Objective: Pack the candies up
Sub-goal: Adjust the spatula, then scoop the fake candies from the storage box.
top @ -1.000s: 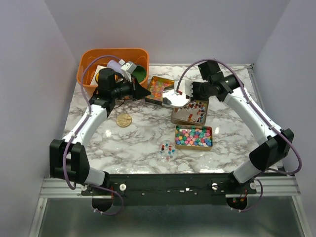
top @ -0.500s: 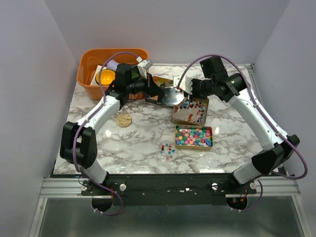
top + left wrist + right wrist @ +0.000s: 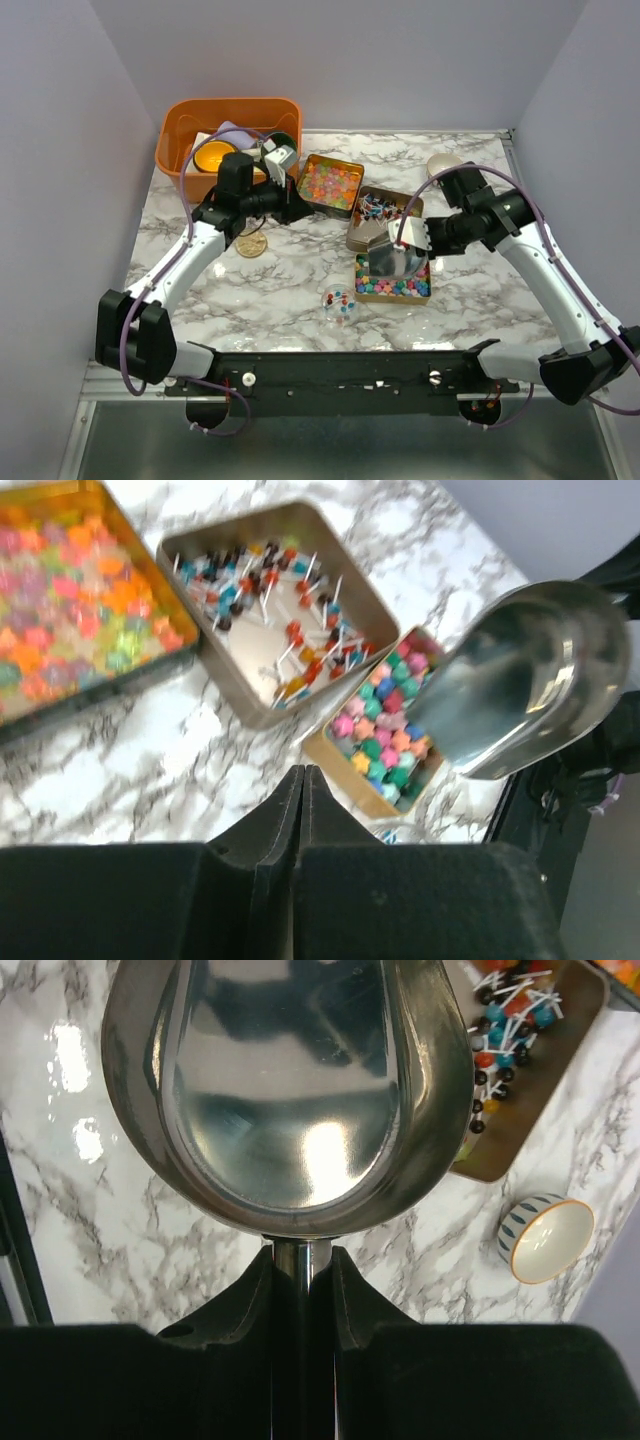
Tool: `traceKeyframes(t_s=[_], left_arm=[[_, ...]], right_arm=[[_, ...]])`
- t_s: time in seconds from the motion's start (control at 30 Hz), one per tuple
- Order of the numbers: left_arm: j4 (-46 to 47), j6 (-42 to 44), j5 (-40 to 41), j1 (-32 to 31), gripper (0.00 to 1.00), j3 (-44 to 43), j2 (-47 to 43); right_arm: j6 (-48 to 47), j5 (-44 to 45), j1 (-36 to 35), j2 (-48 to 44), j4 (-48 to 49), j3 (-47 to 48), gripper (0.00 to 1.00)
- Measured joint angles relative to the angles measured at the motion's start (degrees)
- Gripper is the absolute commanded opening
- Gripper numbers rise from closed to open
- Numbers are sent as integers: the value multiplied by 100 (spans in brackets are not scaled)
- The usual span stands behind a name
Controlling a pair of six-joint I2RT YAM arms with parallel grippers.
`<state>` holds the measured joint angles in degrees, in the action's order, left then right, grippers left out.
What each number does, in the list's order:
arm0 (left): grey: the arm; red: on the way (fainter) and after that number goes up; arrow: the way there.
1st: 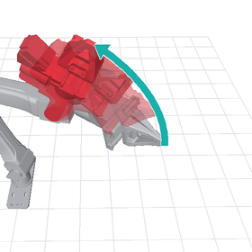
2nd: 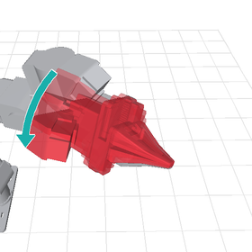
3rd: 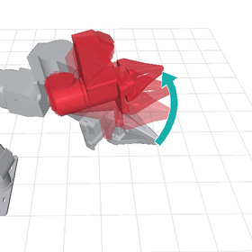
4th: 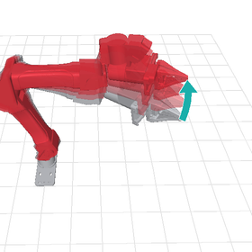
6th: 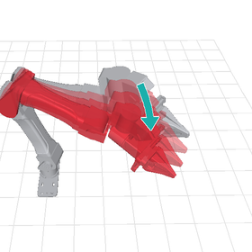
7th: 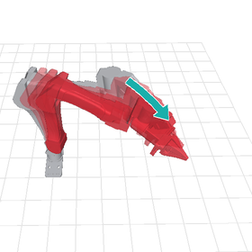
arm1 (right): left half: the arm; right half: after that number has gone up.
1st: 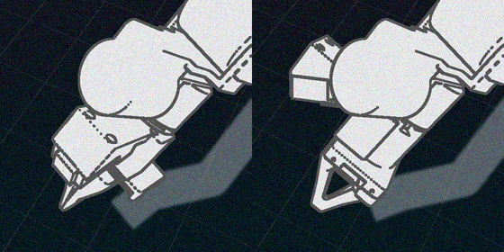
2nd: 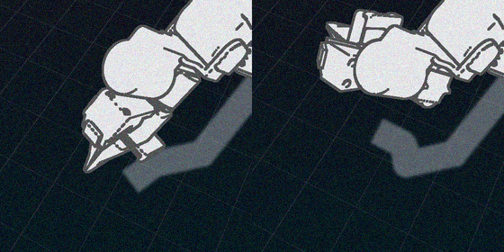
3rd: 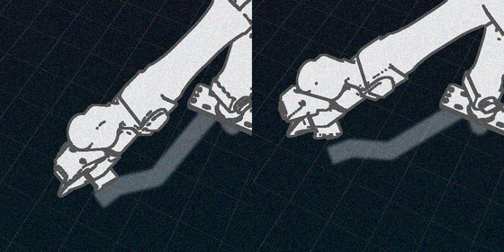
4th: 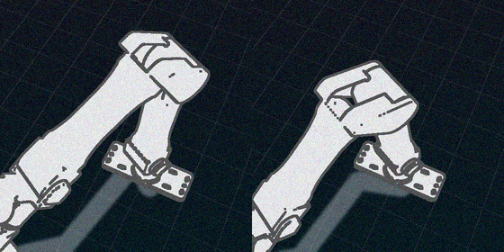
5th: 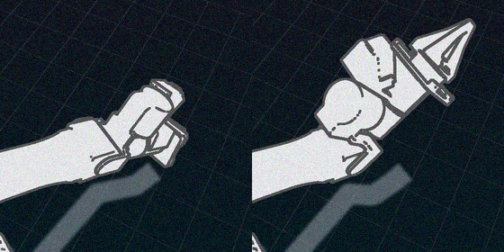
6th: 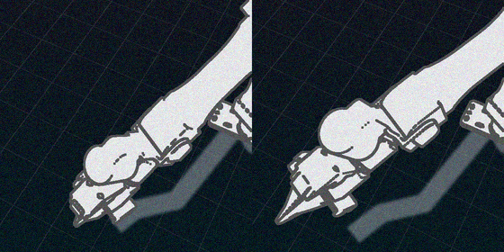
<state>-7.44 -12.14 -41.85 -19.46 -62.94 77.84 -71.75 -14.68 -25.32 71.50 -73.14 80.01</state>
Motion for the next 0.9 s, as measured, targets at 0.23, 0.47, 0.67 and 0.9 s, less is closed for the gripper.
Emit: traceKeyframes(t_s=[0.23, 0.47, 0.67, 0.9], left_arm=[[-164, 15, 341, -105, 0, 769, 516], [2, -4, 518, -544, 0, 999, 660], [212, 33, 586, -839, 0, 1115, 660], [313, 33, 726, -1222, 0, 1379, 662]], right_arm=[[-531, 678, 0, 11, -267, -81, 1], [-984, 1694, 0, 44, -308, -444, 1], [-1388, 2238, 0, 4, -271, -765, 1], [-1685, 2579, 0, -70, -120, -1213, 1]])
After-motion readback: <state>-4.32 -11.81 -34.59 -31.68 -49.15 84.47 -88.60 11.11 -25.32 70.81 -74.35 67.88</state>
